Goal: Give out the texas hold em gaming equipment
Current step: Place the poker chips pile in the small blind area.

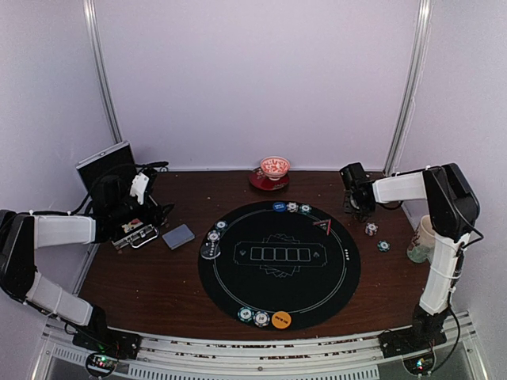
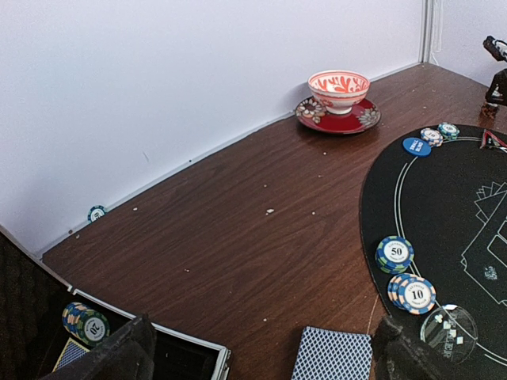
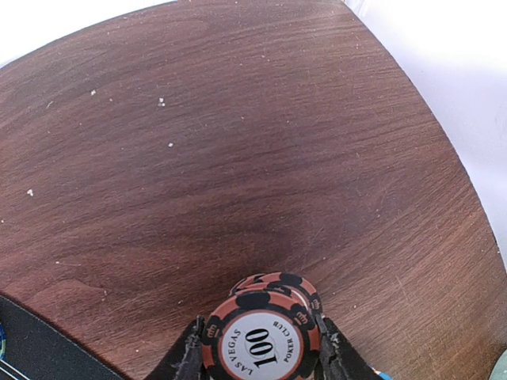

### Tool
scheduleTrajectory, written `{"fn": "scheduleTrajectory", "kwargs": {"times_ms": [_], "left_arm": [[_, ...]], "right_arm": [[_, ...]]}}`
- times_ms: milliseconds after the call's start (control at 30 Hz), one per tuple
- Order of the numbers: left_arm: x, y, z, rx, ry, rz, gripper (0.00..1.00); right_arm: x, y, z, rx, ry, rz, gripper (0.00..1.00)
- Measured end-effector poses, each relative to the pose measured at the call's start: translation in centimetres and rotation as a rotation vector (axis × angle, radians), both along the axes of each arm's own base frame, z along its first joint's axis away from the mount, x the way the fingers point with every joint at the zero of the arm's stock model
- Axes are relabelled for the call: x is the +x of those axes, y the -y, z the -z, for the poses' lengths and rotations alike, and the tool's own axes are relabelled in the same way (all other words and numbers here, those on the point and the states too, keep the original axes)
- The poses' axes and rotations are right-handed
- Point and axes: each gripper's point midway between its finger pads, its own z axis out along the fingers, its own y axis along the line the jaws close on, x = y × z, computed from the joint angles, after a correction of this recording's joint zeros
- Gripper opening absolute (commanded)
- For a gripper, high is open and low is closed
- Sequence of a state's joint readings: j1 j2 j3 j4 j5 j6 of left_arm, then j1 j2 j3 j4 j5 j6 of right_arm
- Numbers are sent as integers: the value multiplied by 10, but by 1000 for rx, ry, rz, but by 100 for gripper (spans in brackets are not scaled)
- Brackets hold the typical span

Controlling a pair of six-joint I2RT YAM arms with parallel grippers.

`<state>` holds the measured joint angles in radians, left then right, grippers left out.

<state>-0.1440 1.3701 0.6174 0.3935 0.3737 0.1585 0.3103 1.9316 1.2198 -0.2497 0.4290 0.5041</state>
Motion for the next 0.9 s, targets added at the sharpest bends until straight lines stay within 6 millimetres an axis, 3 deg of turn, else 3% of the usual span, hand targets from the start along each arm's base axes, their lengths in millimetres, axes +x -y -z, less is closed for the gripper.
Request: {"fn": "scheduleTrajectory", "kwargs": {"times_ms": [233, 467, 633, 900], "left_arm": [[0, 0, 0, 0, 0, 0, 98], [0, -1, 0, 1, 0, -4, 98], [1, -1, 0, 3, 0, -8, 98], [1, -2, 0, 4, 1, -12, 98]], "right_arm": [[3, -17, -13, 0, 33, -57, 38], [9, -59, -23, 30, 52, -195, 38], [27, -100, -33, 61, 74, -305, 39], [26, -136, 1, 76, -7, -423, 40]]}}
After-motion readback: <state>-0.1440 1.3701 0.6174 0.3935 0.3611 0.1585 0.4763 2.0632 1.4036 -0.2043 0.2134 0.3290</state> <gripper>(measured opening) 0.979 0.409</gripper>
